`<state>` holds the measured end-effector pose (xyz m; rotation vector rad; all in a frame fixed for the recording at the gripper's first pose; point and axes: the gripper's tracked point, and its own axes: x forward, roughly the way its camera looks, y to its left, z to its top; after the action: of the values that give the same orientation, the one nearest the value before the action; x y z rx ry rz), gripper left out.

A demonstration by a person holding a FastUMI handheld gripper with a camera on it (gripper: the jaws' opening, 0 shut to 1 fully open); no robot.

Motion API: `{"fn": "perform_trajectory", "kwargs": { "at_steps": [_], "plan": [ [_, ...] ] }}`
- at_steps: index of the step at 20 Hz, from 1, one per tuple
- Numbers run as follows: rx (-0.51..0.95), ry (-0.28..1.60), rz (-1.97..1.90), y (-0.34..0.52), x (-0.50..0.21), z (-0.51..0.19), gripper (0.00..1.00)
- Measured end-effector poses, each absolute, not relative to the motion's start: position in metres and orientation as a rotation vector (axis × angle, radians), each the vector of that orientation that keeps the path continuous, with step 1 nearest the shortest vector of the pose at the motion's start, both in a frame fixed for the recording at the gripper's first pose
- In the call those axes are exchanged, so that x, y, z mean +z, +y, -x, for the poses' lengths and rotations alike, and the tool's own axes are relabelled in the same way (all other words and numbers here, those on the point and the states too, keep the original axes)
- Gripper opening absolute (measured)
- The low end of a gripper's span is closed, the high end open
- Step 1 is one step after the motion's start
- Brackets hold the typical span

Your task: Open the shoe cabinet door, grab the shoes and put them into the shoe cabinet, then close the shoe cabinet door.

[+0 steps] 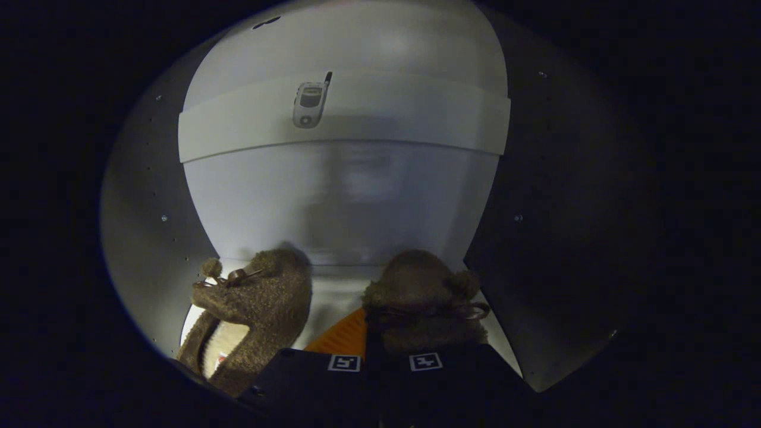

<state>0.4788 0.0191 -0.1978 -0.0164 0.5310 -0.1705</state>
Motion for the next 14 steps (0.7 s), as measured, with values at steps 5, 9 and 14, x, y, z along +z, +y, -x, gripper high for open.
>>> {"fn": "perform_trajectory", "kwargs": {
  "at_steps": [5, 9, 14],
  "plan": [
    [-0.160, 0.557, 0.005, 0.023, -0.196, -0.468, 0.33],
    [-0.133, 0.569, 0.002, 0.032, -0.190, -0.455, 0.72],
    [-0.132, 0.589, -0.038, 0.034, -0.179, -0.431, 0.85]
  ]
}}
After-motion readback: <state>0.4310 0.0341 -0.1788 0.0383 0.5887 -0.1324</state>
